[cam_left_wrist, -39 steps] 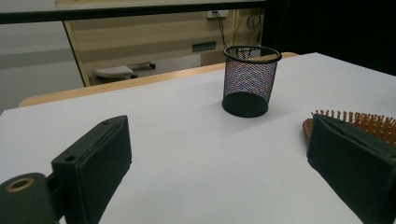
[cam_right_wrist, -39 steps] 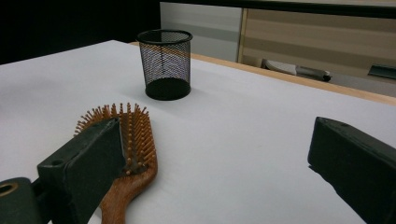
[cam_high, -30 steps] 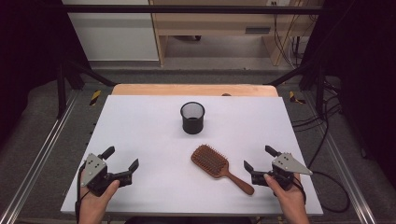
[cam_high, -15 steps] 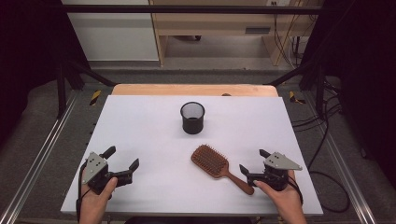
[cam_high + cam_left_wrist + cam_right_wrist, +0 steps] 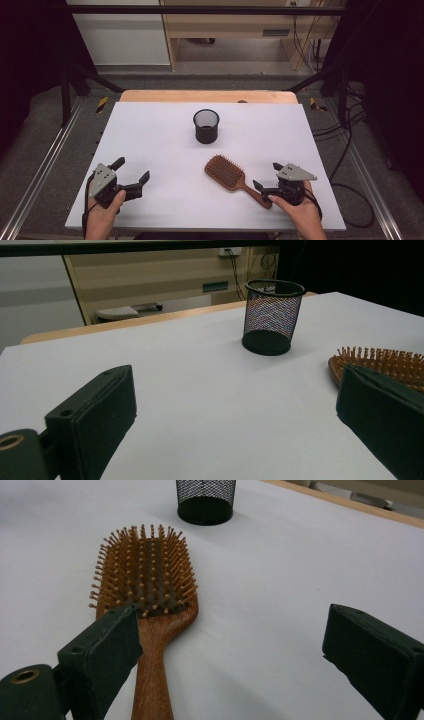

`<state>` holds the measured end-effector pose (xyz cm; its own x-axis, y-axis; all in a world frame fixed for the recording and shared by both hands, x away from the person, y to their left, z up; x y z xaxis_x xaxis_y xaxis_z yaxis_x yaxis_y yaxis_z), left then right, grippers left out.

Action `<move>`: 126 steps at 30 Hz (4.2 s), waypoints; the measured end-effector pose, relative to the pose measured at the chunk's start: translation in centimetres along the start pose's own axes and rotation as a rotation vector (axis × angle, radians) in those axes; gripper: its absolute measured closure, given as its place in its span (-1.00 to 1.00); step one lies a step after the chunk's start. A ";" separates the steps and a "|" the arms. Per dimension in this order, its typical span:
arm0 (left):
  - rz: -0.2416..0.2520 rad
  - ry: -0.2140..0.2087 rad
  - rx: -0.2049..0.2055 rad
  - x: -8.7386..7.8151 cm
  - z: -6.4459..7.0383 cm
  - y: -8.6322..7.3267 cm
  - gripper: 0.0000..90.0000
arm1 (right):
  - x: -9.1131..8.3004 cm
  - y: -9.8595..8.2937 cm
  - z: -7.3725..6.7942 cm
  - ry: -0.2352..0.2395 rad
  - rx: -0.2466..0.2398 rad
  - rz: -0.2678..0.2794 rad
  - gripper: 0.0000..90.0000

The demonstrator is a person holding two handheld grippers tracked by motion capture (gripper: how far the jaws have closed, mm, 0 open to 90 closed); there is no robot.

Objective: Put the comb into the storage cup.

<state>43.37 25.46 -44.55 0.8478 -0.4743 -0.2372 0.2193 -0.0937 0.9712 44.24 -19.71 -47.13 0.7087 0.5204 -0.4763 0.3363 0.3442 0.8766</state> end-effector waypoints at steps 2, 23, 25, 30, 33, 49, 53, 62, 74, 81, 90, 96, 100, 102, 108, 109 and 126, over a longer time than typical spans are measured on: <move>0.003 -0.001 -0.001 0.0 0.0 0.1 -0.93 | 0.1 -0.1 -0.1 0.005 -0.002 -0.009 -0.81; -0.005 0.007 0.013 -0.1 -0.2 -0.1 -0.93 | 1.7 0.8 -1.9 0.143 -0.019 -0.211 -0.81; -0.005 0.009 0.013 -0.1 -0.3 -0.1 -0.93 | 2.1 1.0 -2.1 0.149 -0.038 -0.246 -0.81; -0.007 0.006 0.017 0.0 -0.2 -0.2 -0.93 | 2.7 1.0 -2.4 0.169 -0.072 -0.336 -0.79; -0.006 -0.004 0.024 0.0 0.0 -0.1 -0.93 | 3.3 1.0 -2.6 0.168 -0.088 -0.394 -0.77; -0.011 -0.009 0.030 0.1 0.1 -0.1 -0.93 | 4.6 1.4 -3.3 0.169 -0.090 -0.556 -0.50; -0.011 -0.009 0.031 0.1 0.1 -0.1 -0.93 | 4.7 1.5 -3.5 0.170 -0.090 -0.582 -0.35; -0.010 -0.005 0.030 0.0 0.0 -0.1 -0.93 | 5.2 1.4 -3.9 0.189 -0.083 -0.634 0.04; -0.002 0.005 0.024 -0.2 -0.2 0.0 -0.92 | 5.6 1.3 -4.1 0.203 -0.083 -0.668 0.26; -0.006 0.003 0.027 -0.2 -0.1 0.0 -0.92 | 5.7 1.4 -4.0 0.195 -0.097 -0.677 0.40; -0.009 0.004 0.030 -0.1 0.0 -0.1 -0.92 | 5.7 1.4 -4.1 0.181 -0.120 -0.687 0.54; -0.010 0.005 0.028 -0.2 -0.1 -0.1 -0.92 | 5.8 1.4 -4.3 0.171 -0.133 -0.702 0.61; -0.010 0.006 0.026 -0.1 -0.1 -0.1 -0.92 | 5.8 1.5 -4.2 0.173 -0.131 -0.699 0.61; -0.010 0.007 0.025 -0.1 -0.1 -0.1 -0.92 | 5.7 1.5 -4.2 0.179 -0.132 -0.696 0.61; -0.011 0.009 0.026 -0.1 -0.2 -0.1 -0.92 | 5.7 1.4 -4.2 0.179 -0.148 -0.690 0.61; -0.011 0.009 0.024 -0.1 -0.2 -0.1 -0.92 | 5.7 1.4 -4.2 0.181 -0.149 -0.688 0.61; -0.006 0.007 0.018 -0.2 -0.3 0.0 -0.92 | 5.3 2.2 -3.3 0.158 -0.132 -0.545 0.61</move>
<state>43.36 25.77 -44.52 0.8499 -0.4672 -0.2436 0.2160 -0.1126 0.9699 46.69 -13.65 -48.00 0.3507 0.3476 -0.8696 0.5396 0.6839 0.4910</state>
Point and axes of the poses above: each handheld gripper's, and its own axes: x roughly forward along the jaws, y roughly out of its top, z roughly to its right, the point moved 4 cm from there along x, roughly forward along the jaws, and after that the axes turned 2 degrees about -x, right-handed, at the moved point
